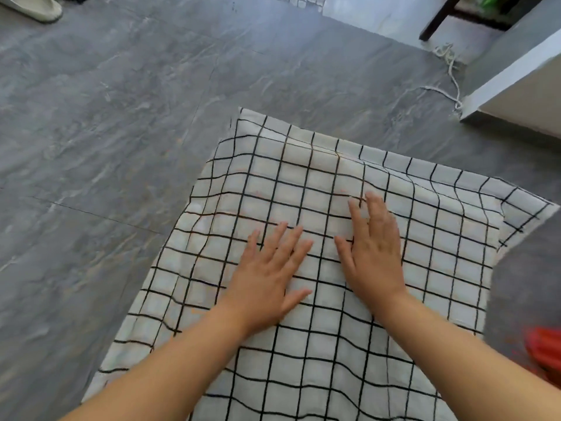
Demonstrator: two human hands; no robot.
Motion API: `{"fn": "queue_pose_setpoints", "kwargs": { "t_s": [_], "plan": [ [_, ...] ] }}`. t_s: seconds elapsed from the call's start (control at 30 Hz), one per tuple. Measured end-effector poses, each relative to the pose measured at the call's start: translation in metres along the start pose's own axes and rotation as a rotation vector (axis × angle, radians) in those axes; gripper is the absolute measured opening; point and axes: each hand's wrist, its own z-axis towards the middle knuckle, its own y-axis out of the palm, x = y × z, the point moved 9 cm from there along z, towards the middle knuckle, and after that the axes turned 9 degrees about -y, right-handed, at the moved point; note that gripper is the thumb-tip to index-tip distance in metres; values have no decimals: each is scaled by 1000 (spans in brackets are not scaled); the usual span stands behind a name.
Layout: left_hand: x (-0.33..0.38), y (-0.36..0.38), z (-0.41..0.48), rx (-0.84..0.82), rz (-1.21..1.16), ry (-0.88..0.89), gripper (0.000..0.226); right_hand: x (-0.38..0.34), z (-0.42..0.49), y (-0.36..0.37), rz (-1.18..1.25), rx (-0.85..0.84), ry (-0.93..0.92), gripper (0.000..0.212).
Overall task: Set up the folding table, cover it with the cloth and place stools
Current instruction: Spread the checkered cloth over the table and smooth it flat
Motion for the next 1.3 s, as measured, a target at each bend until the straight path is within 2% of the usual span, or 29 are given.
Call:
{"fn": "queue_pose_setpoints", "kwargs": {
  "t_s": [0.13,0.2,0.3,0.4,0.5,0.6,0.67,0.77,0.87,0.97,1.07,1.17,1.23,1.3],
  "plan": [
    [-2,24,-8,-54,86,71,71,22,-32,20,36,-195,-39,68],
    [-3,23,-6,-57,109,76,72,28,-38,26,59,-241,-91,69],
    [-1,20,-7,-54,146,54,74,43,-46,15,112,-178,-91,70],
    [26,9,-17,-30,151,50,75,69,-80,1,194,-104,22,66],
    [83,13,-49,-51,116,86,70,86,-140,0,120,-132,54,62],
    [128,37,-88,-116,106,37,67,99,-210,-3,152,-160,84,60],
    [142,47,-108,-110,106,-27,64,107,-253,0,220,-206,150,61],
    [160,49,-134,-114,100,-110,62,103,-310,7,240,-257,133,64],
    [182,58,-166,-159,74,-108,63,90,-350,13,283,-253,122,64],
    [198,69,-196,-158,61,-61,60,74,-378,23,356,-227,189,67],
    [207,73,-224,-127,47,-15,59,57,-407,24,414,-132,267,71],
    [214,77,-262,-119,30,-4,60,47,-455,34,533,-73,441,67],
    [217,78,-287,-119,15,-11,61,36,-487,43,596,-79,525,63],
    [218,80,-304,-114,18,14,66,25,-510,54,597,-127,547,69]
  ]
}}
